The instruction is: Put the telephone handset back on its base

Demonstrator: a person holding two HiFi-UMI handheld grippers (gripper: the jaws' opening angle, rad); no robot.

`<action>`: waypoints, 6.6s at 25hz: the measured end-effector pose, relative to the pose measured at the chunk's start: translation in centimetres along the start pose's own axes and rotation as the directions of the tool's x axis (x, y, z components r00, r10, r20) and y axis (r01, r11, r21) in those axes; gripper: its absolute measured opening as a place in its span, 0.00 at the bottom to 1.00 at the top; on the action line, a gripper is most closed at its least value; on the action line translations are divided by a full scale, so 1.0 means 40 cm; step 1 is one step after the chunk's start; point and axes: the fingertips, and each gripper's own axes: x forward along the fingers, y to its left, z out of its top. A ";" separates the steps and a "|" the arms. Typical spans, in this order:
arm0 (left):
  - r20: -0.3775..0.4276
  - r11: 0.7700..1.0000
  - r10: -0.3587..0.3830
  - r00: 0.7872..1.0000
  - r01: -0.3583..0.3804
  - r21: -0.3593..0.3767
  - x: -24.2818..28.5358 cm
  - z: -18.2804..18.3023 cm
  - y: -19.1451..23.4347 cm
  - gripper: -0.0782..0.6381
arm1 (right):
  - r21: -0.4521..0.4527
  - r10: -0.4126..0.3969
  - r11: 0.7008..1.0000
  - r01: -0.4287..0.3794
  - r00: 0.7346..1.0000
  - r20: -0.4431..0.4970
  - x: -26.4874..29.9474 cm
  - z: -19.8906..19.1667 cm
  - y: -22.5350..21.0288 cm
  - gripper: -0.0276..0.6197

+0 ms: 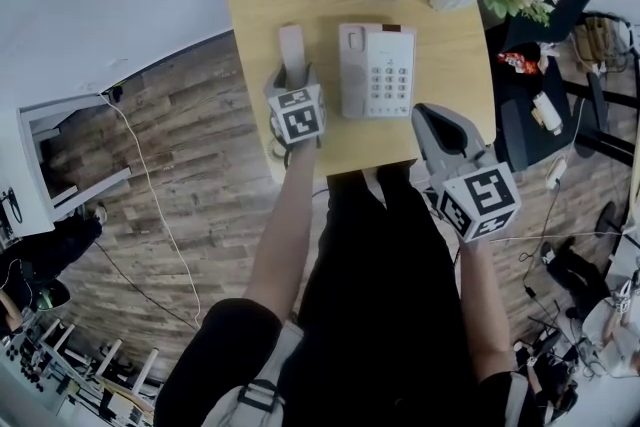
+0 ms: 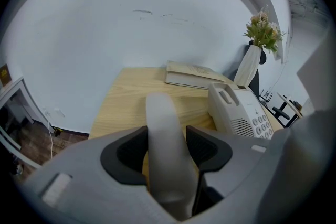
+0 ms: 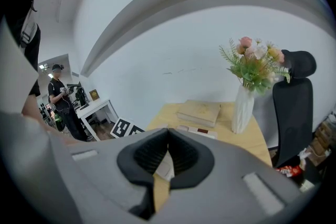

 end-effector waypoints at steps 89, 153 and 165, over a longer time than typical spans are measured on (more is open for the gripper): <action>0.112 0.996 -0.081 0.990 0.085 -0.030 -0.182 0.115 -0.320 0.42 | 0.001 0.087 0.996 -0.087 0.990 0.109 -0.211 0.034 -0.182 0.05; 0.038 0.982 -0.185 0.982 0.183 0.048 -0.114 0.046 -0.356 0.45 | 0.023 0.077 0.997 -0.079 0.992 0.101 -0.221 0.010 -0.218 0.05; 0.097 0.976 -0.196 0.976 0.185 0.115 -0.183 0.158 -0.345 0.45 | 0.017 0.065 0.997 -0.069 0.982 0.175 -0.232 0.079 -0.207 0.05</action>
